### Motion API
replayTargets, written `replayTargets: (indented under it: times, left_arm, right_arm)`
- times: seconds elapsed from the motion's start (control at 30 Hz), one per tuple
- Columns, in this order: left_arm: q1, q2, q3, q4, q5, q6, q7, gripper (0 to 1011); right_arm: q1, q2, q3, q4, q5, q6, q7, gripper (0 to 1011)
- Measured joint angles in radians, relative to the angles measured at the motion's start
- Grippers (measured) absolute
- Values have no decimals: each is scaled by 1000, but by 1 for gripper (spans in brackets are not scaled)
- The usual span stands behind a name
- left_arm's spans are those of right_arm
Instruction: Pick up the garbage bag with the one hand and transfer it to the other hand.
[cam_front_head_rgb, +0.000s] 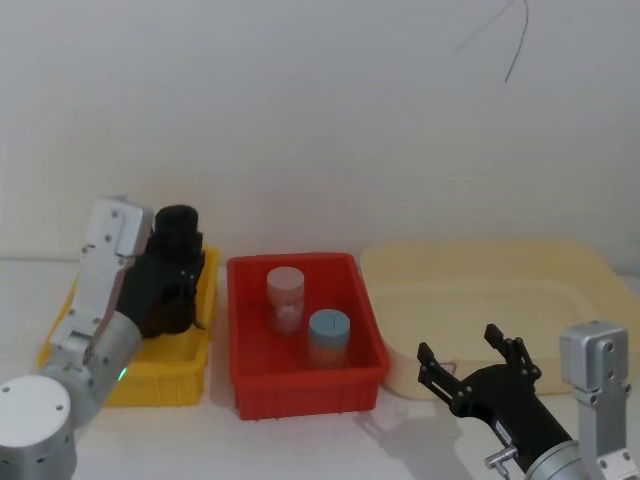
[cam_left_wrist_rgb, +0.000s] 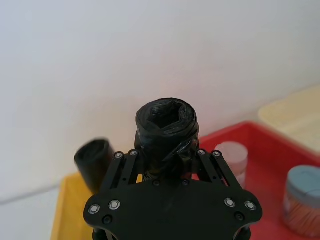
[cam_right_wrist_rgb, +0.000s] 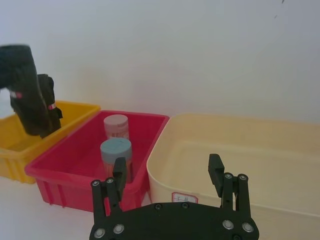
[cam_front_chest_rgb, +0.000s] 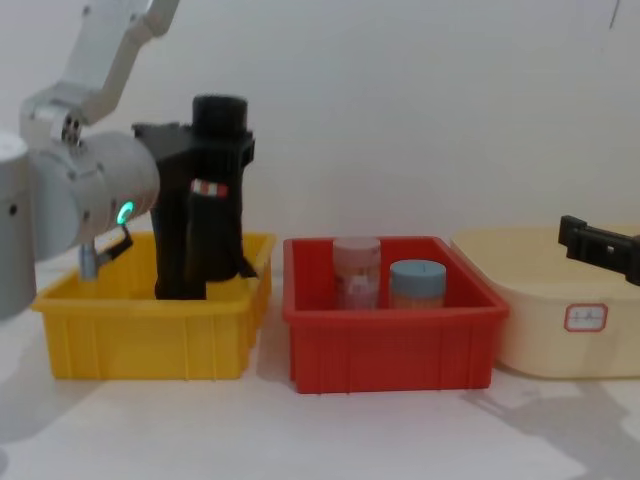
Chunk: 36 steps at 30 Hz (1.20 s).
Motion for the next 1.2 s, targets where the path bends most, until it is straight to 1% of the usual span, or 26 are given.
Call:
replayTargets:
  times: [0.23, 0.33, 0.63, 0.73, 0.77, 0.87, 0.97, 1.2]
  left_arm:
    - [-13, 6, 16, -39, 7, -6, -37, 445]
    - [-20, 8, 28, -59, 8, -10, -66, 445]
    - [-35, 2, 58, -87, -1, -14, -139, 445]
    - [-43, -6, 74, -94, -11, -15, -177, 445]
    - [-43, -6, 74, -94, -11, -15, -177, 445]
    - [-51, -16, 90, -96, -22, -15, -214, 445]
    - [-57, -24, 102, -96, -29, -15, -237, 445]
    - [-78, -53, 137, -76, -58, -15, -304, 445]
  right_arm:
    - [0, 0, 0, 0, 0, 0, 0, 1001]
    - [0, 0, 0, 0, 0, 0, 0, 1001]
    - [0, 0, 0, 0, 0, 0, 0, 1001]
    - [0, 0, 0, 0, 0, 0, 0, 1001]
    - [0, 0, 0, 0, 0, 0, 0, 1001]
    - [0, 0, 0, 0, 0, 0, 0, 1001]
    - [0, 0, 0, 0, 0, 0, 0, 1001]
    - [0, 0, 0, 0, 0, 0, 0, 1001]
